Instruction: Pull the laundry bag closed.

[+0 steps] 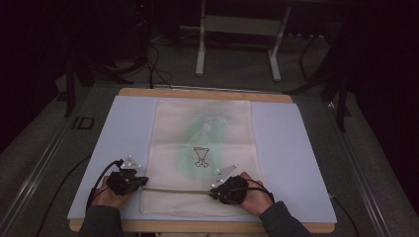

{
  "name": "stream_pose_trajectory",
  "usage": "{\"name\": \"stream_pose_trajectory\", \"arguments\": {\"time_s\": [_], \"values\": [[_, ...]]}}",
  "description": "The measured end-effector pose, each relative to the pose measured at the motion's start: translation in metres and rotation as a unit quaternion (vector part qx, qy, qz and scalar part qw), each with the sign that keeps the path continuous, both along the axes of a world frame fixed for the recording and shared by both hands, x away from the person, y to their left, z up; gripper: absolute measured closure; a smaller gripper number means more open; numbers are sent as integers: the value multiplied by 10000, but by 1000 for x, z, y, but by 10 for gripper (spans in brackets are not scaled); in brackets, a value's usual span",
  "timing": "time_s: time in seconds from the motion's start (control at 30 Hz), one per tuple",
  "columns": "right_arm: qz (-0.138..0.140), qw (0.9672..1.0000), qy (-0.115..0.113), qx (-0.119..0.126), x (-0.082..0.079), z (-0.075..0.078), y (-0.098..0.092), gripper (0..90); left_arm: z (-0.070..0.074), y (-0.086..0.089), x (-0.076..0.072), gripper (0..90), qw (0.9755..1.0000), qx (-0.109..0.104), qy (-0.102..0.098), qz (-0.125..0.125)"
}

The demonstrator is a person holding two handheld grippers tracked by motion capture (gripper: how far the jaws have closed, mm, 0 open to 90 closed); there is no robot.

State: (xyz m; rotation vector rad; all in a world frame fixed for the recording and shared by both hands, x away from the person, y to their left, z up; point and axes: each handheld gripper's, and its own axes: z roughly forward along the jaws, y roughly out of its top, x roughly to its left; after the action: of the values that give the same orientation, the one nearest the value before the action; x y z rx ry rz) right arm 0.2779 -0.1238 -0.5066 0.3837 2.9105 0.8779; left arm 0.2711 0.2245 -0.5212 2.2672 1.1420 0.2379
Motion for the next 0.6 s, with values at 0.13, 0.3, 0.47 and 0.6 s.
{"name": "stream_pose_trajectory", "arguments": {"time_s": [0.13, 0.3, 0.47, 0.6], "values": [[-14, 10000, 4, -22, 0, 0, -2, 822, 0, 0, 0, 899, 10000, -4, 1, 3], [-41, 10000, 3, -29, 0, 1, -8, 822, 0, 0, 0, 899, 10000, -15, 7, 0], [-112, 9999, 14, -50, 0, 1, -16, 822, 0, 0, 0, 899, 10000, -16, 10, 2], [-141, 9999, 19, -59, 0, 1, -21, 822, 0, 0, 0, 899, 10000, -20, 8, 7]]}}
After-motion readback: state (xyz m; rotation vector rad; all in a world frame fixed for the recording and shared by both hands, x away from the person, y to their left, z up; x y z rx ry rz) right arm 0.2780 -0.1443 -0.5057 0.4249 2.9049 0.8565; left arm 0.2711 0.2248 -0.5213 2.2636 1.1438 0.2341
